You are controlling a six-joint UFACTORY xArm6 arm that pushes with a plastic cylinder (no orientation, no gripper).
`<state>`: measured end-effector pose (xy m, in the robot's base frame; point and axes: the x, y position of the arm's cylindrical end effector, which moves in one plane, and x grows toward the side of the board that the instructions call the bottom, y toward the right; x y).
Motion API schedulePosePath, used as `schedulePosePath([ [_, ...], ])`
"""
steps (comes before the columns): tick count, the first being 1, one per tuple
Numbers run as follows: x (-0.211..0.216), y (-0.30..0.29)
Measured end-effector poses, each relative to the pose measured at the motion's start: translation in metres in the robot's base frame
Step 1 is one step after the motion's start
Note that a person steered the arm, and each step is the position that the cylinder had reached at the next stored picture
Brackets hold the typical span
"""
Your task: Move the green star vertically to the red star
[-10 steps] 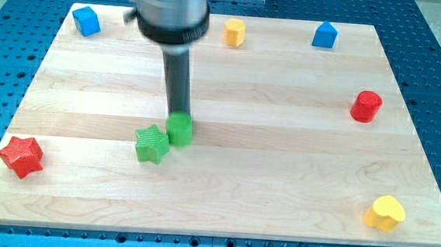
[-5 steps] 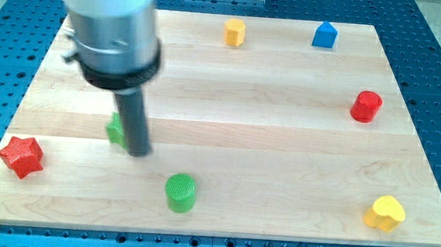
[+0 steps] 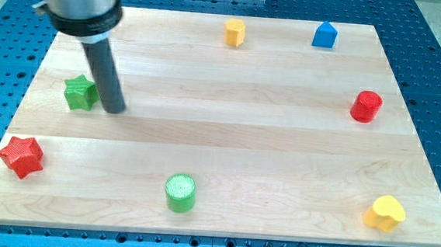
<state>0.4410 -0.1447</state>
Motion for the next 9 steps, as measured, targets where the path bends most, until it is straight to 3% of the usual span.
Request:
schedulePosePath([
  [4,-0.007,-0.071],
  [5,0.007,-0.076],
  [7,-0.021,-0.110],
  [8,-0.002,-0.082],
  [9,0.028,-0.145],
])
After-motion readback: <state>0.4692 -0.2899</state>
